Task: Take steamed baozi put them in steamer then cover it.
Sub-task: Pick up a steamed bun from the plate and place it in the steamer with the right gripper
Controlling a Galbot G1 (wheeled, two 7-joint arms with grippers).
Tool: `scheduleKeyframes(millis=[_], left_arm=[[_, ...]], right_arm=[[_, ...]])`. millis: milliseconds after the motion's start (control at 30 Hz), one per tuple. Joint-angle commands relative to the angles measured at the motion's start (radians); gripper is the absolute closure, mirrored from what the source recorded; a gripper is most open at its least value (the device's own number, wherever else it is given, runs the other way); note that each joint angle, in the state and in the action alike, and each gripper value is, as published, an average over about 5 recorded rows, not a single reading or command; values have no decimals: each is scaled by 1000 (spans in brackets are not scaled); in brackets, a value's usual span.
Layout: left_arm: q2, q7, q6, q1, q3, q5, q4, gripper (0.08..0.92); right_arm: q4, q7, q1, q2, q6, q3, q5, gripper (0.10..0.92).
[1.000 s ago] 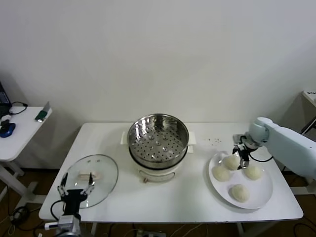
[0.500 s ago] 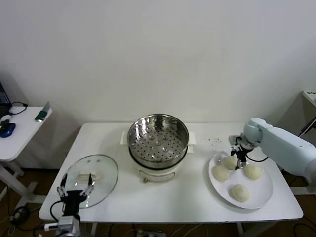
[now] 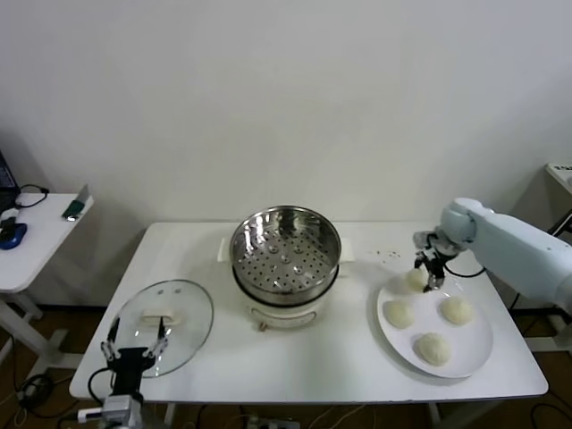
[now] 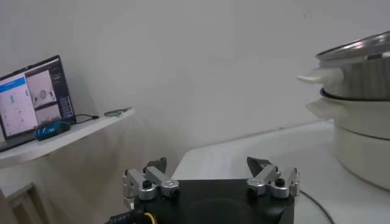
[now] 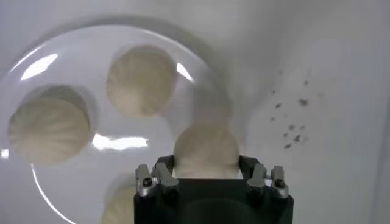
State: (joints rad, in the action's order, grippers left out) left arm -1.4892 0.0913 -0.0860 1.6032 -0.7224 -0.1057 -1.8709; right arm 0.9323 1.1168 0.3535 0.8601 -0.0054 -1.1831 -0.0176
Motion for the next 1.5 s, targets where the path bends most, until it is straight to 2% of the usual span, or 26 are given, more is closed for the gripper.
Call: scheduleKeyframes(millis=[33,200,300,567,800,933,1200,1500], left_arm=[[0,7,-2,7,2,-1,-3,177],[2,9,-2,14,4,-1,-5,177],[4,9,-1,18,5,-1,-7,177],[10,9,-1,28,6,3,-11,177],[21,8,-1,36,2,7,-17,177],[19,8,0,36,3,7,-20,177],[9,8,-3,39,7,5,-19,177],[7,11,-11,49,2,7,-7,177]], right_arm=[[26,28,366,122,203,-223,-72,318],[48,44,466,231,309,-260,-85,314],[49,46,479,310,384,-241,-37,313],[42,16,386,504,567,-118,277,309],[6,-28,226,614,637,-15,540,309],[-15,-46,161,649,645,13,625,306],[-51,-53,66,657,641,33,696,304],[-91,-58,15,659,633,37,707,304]])
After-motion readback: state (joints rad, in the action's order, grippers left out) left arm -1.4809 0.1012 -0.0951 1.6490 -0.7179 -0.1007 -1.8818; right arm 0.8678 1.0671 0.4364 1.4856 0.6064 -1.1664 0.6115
